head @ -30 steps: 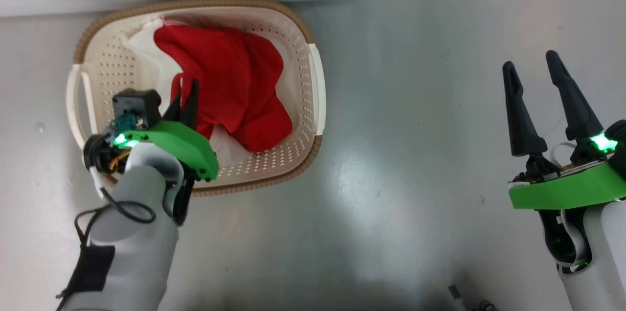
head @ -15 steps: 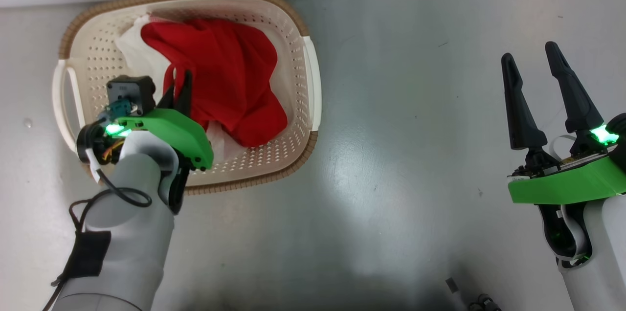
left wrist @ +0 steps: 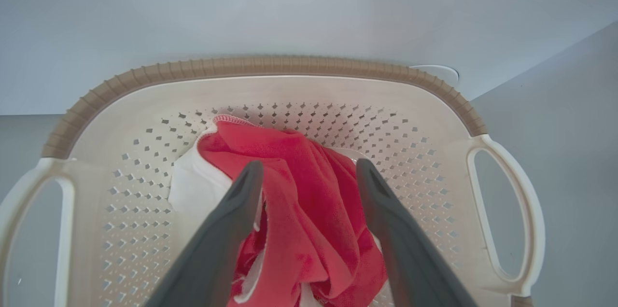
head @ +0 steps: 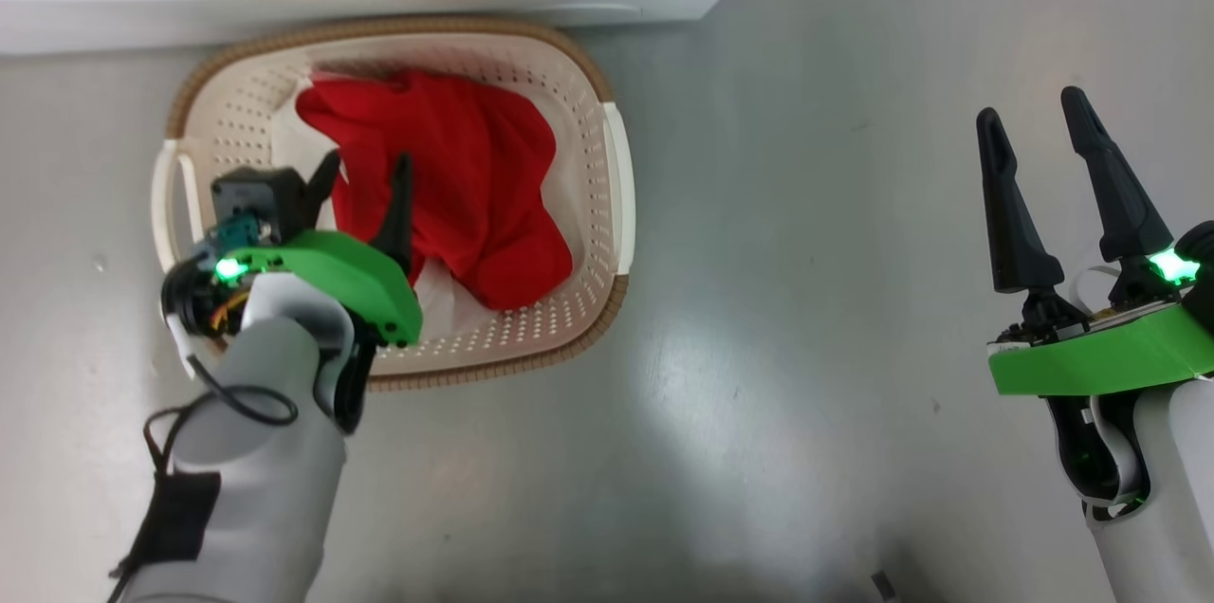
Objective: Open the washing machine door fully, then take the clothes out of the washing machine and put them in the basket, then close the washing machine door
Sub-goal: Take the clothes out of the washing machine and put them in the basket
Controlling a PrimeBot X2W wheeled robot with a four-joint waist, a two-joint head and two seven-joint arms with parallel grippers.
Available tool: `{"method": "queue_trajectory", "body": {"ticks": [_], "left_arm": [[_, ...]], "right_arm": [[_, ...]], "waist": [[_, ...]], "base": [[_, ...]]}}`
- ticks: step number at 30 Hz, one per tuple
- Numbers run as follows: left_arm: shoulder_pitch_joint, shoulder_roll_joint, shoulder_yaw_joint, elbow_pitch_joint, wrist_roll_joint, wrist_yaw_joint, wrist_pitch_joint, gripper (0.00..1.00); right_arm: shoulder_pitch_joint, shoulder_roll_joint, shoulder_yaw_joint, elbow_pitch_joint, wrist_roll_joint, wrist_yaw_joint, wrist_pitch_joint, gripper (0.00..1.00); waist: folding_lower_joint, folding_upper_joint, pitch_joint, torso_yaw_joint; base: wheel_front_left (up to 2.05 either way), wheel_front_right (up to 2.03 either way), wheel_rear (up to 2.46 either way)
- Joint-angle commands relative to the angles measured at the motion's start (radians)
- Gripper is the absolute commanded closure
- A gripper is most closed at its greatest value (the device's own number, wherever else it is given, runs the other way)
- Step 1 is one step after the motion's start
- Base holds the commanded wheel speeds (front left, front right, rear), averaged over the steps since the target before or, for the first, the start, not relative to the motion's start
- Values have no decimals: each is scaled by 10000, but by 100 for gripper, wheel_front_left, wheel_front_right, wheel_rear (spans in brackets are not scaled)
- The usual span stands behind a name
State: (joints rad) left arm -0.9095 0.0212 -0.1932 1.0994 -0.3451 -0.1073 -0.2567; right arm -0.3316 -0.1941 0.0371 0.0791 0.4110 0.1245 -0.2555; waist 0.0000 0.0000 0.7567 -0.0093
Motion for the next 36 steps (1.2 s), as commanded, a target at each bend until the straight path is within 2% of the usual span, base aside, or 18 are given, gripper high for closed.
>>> {"method": "queue_trajectory", "body": {"ticks": [1,11,22,36], "left_arm": [[574,291,176,-247,-118,-48,-51,0],[1466,290,545,-1116,-78,-6,-51,0],[3042,290,1543,-3068,788,-107,-51,0],[5344,290,2222,-5651,1402,-199,-51,0]], "right_arm": [[351,-106,146,-156,-103,62,-63,0],[546,-114,212,116,-59,62,-63,0],[1186,-106,246,505,-7,62,-63,0],[2309,-98,249,904,80,62,-63,0]], "waist": [[0,0,-294,81],[0,0,-1253,153],[0,0,-2978,232],[0,0,-4940,194]], "base": [[0,0,0],[0,0,0],[0,0,0],[0,0,0]]}}
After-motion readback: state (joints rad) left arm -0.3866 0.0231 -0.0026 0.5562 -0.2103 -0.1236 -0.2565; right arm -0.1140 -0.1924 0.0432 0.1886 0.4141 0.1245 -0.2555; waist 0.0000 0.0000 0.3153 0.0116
